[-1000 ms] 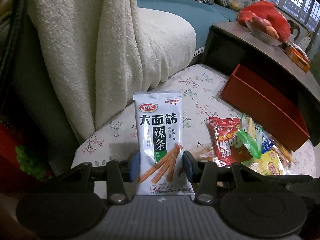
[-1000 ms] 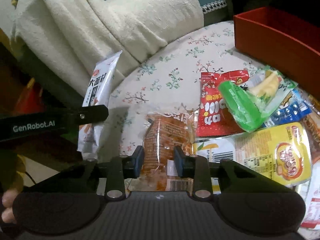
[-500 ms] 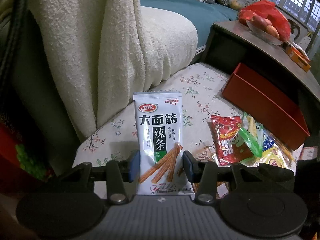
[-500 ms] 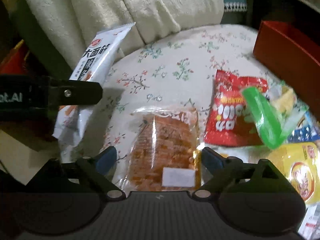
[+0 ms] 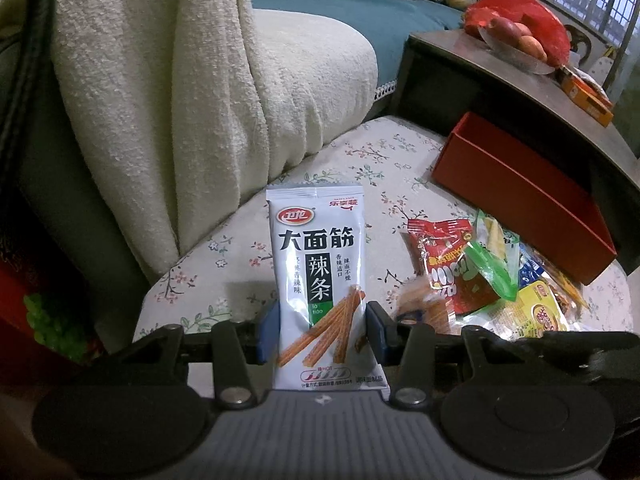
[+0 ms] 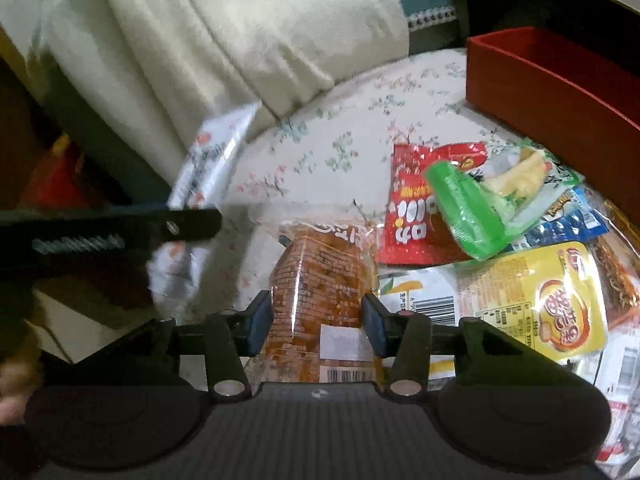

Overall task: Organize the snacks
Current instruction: 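Lift both held snacks and carry them toward the red box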

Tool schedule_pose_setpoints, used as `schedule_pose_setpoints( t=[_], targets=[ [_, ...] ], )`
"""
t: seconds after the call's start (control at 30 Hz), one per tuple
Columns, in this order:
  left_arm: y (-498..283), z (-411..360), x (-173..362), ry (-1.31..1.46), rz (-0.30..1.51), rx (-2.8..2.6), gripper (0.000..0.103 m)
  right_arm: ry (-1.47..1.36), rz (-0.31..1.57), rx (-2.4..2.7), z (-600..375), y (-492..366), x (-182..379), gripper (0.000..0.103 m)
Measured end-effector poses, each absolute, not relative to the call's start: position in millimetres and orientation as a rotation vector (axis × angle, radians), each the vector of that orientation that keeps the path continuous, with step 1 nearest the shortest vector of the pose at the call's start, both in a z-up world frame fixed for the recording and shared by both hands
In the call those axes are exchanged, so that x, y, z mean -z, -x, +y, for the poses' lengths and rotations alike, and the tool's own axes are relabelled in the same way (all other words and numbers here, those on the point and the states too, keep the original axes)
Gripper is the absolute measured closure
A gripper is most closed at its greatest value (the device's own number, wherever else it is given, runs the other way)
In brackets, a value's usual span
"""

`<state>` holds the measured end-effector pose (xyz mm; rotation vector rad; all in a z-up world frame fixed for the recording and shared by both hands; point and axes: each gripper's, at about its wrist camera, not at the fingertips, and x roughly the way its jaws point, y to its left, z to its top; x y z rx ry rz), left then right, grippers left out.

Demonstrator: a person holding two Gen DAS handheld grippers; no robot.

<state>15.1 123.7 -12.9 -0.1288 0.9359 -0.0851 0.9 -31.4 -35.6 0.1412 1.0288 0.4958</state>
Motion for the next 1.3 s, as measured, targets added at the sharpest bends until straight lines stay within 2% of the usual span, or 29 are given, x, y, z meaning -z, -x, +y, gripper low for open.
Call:
schedule_pose_setpoints(
  t=[0.23, 0.3, 0.37, 1.0, 1.3],
  targets=[
    [-19.0, 104.0, 11.4, 0.091, 0.94, 0.117, 0.064, -0.178, 0.97, -0.487, -46.2, -0.2, 17.8, 0.058],
    [-19.4, 97.8, 11.4, 0.077, 0.939, 0.125, 0.064, -0.192, 0.974, -0.486, -49.7, 0.1, 20.5, 0.065],
    [-20.2, 94.3, 11.7, 0.069, 0.942, 0.129, 0.064, -0.21, 0.981, -0.493, -53.6, -1.1, 22.7, 0.067],
    [-26.2, 59.8, 6.8, 0.017, 0.932, 0.188, 0.064, -0.296, 0.911, -0.488, -89.2, -0.1, 7.1, 0.07],
    [-32.5, 62.3, -2.8, 0.073, 0.912, 0.205, 0.064, -0.386, 0.816, -0.495, -112.3, 1.3, -18.6, 0.071]
  ],
)
